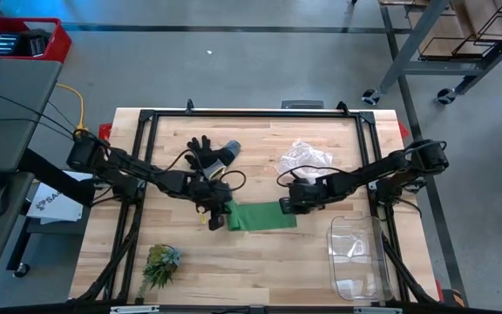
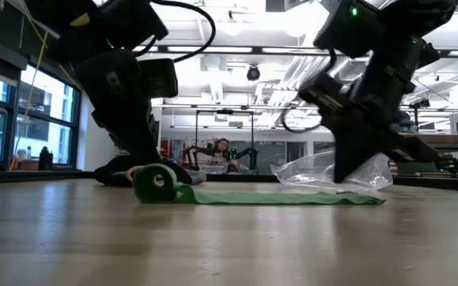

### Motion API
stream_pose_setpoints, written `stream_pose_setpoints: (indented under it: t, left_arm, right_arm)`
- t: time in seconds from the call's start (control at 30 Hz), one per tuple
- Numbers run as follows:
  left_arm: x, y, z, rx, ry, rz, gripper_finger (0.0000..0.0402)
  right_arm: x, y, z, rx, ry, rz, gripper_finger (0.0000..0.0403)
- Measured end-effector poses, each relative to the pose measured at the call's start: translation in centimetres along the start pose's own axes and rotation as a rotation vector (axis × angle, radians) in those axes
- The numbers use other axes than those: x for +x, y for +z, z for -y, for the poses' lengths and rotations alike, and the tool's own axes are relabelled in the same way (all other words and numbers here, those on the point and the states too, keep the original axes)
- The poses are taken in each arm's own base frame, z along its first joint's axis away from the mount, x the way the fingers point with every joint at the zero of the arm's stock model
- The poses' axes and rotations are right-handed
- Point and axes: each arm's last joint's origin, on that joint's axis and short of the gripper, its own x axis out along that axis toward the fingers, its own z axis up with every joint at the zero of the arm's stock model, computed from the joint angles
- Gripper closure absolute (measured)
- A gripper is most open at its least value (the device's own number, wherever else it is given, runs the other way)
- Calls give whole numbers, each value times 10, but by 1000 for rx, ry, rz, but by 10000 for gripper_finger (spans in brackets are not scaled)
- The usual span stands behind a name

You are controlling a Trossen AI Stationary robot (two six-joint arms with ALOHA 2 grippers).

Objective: Roll bandage
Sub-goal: Roll the green bandage

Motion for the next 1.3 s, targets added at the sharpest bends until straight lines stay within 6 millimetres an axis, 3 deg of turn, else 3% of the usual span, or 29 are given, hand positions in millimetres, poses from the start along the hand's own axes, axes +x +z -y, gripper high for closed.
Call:
stream_pose_setpoints:
  t: [0.63,1.3]
  left_arm:
    - [1,-2,4,42,25,13,401]
    - [1,-3,3,51,34,-2,401]
  right_arm:
    - [19,-1,-2,18,31,-5,403]
    - [12,-21,18,1,-212,-94,403]
